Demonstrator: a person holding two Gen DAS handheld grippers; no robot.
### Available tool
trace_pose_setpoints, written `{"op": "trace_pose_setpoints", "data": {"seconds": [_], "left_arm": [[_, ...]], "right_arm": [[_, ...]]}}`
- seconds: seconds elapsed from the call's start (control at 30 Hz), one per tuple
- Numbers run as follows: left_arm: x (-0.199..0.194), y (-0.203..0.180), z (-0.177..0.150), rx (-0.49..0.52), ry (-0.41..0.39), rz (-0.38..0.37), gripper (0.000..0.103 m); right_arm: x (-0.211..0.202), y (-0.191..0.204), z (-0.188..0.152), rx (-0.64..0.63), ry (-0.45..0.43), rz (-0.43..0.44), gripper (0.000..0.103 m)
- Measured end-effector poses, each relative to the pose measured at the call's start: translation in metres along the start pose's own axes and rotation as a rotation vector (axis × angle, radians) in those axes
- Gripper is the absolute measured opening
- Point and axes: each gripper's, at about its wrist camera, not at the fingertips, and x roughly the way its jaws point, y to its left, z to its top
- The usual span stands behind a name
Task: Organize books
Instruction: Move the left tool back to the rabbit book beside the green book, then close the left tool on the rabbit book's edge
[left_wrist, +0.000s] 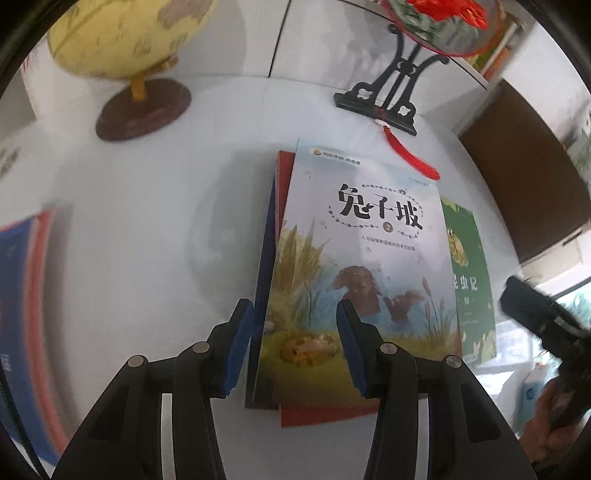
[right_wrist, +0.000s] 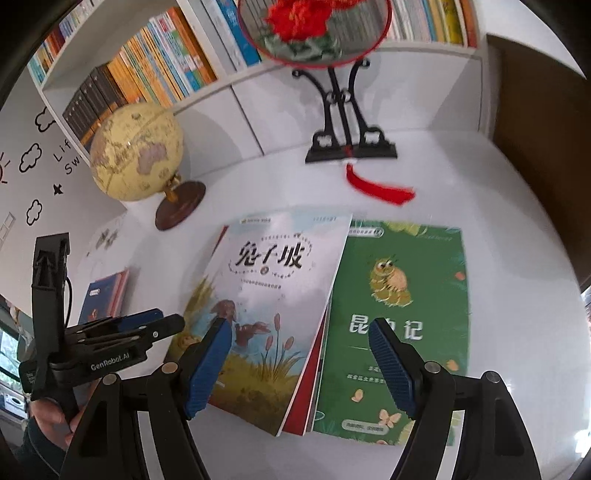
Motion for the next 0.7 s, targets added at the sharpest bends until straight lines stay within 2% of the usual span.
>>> {"op": "trace_pose_setpoints", "data": {"seconds": [0.13, 0.23, 0.4, 0.57, 0.7], "left_arm": [[0.008, 0.002, -0.002, -0.028, 0.014, -0.038, 0.044], [0.009, -0.002, -0.004, -0.023, 0.011, -0.024, 0.044], [0.011, 0.002, -0.004, -0.069, 0.006, -0.036, 0.044], [0.012, -0.003, -0.01, -0.056, 0.019, -0.067, 0.044], [0.012, -0.018, -0.022, -0.003, 0.02, -0.062, 0.044]], "right_arm": [[0.02, -0.001, -0.003, 0.001, 0.035, 0.008, 0.075], [0.034, -0.001, -0.006, 0.004, 0.062, 0.01, 0.075], [0.046, -0.001, -0.007, 0.017, 0.08, 0.011, 0.075], [0.053, 0.0, -0.008, 0.019, 0.094, 0.019, 0.075], [0.053, -0.001, -0.009, 0.022, 0.102, 0.028, 0.075]]}}
